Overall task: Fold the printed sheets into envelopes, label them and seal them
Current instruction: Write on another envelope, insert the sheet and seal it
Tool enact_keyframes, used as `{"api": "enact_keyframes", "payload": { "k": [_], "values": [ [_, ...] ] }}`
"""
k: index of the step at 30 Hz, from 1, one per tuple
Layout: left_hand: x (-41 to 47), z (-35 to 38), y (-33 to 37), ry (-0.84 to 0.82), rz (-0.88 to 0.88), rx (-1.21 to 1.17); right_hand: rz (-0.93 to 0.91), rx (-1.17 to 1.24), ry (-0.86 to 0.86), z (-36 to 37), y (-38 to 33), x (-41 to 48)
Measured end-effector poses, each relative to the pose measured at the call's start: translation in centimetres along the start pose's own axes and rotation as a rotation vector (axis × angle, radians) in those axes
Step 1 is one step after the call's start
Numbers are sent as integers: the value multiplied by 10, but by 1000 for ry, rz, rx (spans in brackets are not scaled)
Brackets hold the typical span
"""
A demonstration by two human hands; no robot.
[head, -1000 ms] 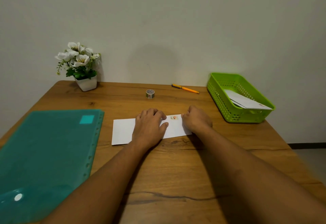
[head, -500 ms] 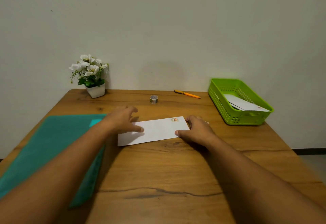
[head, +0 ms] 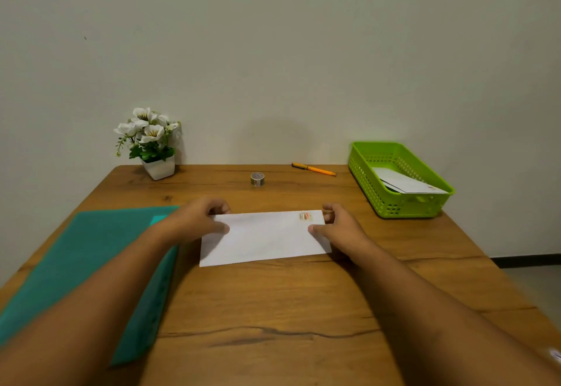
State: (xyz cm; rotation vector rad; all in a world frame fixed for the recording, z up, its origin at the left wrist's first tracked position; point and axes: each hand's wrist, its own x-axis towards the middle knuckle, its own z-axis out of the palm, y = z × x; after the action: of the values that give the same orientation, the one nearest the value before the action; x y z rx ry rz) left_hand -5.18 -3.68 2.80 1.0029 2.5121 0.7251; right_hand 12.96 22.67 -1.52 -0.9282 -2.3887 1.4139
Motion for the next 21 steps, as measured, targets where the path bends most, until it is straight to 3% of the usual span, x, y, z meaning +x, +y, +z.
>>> {"api": "enact_keyframes", "payload": {
  "k": [2,5,8,11,17,21],
  "values": [
    [-9,-1,-3,99,13,-269,1,115,3,-3,1,-3],
    [-19,1,-6,277,17,-475,-47,338,-16,-9,-2,-8],
    [-24,5,-9,293,-89,-658,-118,427,60,-14,-5,-10],
    [-23,7,-15,272,-146,-603,-191,443,98,-17,-10,-6],
    [-20,-12,6,452,55,-674,-354,509,164,-37,-32,8],
    [-19,13,-3,295,-133,-403,-240,392,157,-22,-6,-1]
  ]
}}
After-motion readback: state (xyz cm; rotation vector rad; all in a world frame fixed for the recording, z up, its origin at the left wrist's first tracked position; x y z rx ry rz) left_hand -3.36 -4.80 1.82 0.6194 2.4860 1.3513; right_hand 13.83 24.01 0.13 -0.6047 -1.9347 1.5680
